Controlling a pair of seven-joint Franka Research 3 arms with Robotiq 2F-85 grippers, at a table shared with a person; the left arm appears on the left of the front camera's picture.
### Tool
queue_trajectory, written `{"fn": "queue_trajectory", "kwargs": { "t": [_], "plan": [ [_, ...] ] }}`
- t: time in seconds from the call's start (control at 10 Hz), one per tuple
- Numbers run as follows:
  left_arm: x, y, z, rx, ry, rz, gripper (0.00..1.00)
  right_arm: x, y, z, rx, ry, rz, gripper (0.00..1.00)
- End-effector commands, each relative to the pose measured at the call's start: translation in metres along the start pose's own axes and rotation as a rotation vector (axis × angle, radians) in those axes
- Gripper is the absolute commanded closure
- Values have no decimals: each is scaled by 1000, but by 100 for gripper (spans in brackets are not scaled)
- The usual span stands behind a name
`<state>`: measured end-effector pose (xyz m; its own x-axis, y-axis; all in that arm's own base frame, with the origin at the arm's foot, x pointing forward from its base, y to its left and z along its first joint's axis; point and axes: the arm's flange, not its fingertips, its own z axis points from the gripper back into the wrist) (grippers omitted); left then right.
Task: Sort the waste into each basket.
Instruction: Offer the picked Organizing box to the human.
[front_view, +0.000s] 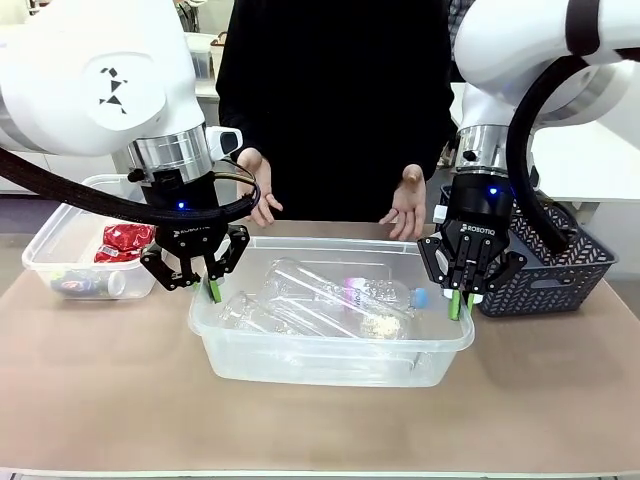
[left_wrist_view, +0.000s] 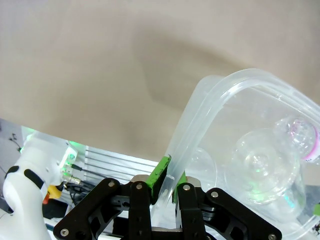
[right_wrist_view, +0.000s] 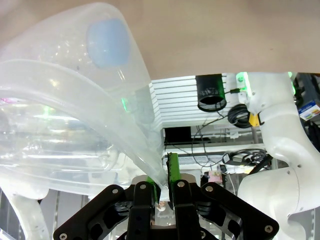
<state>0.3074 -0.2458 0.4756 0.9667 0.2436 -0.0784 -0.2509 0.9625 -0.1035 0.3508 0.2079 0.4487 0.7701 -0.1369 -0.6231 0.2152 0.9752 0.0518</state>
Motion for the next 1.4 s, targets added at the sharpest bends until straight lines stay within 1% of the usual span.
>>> {"fn": "queue_trajectory", "kwargs": {
  "t": [0.0, 0.1, 0.2, 0.3, 0.4, 0.5, 0.6, 0.7, 0.8, 1.3],
  "plan": [
    [1, 2, 6, -18, -12, 17, 93, 0, 0, 0, 0, 0, 0, 91],
    [0, 0, 0, 0, 0, 0, 93, 25, 17, 21, -30, 6, -54, 91],
    [36, -10, 9, -1, -14, -2, 93, 45, 32, 46, -26, -7, -20, 91],
    [67, -26, 14, -18, -52, -50, 93, 58, 43, 64, -34, -38, 16, 91],
    [78, -38, 11, -12, -107, -45, 93, 68, 47, 72, -29, -39, 41, 91],
    [83, -45, 6, -47, -132, -52, 93, 82, 49, 74, -31, -6, 41, 91],
    [90, -48, 1, -69, -124, -53, 93, 96, 49, 68, -30, 33, 15, 91],
    [81, -22, 5, 2, -99, -45, 93, 107, 47, 62, -16, 49, 4, 91],
    [81, -22, 5, 2, -99, -45, 93, 94, 33, 71, -37, -24, 24, 91],
    [81, -22, 5, 2, -99, -45, 93, 94, 33, 71, -37, -24, 24, 91]
  ]
}}
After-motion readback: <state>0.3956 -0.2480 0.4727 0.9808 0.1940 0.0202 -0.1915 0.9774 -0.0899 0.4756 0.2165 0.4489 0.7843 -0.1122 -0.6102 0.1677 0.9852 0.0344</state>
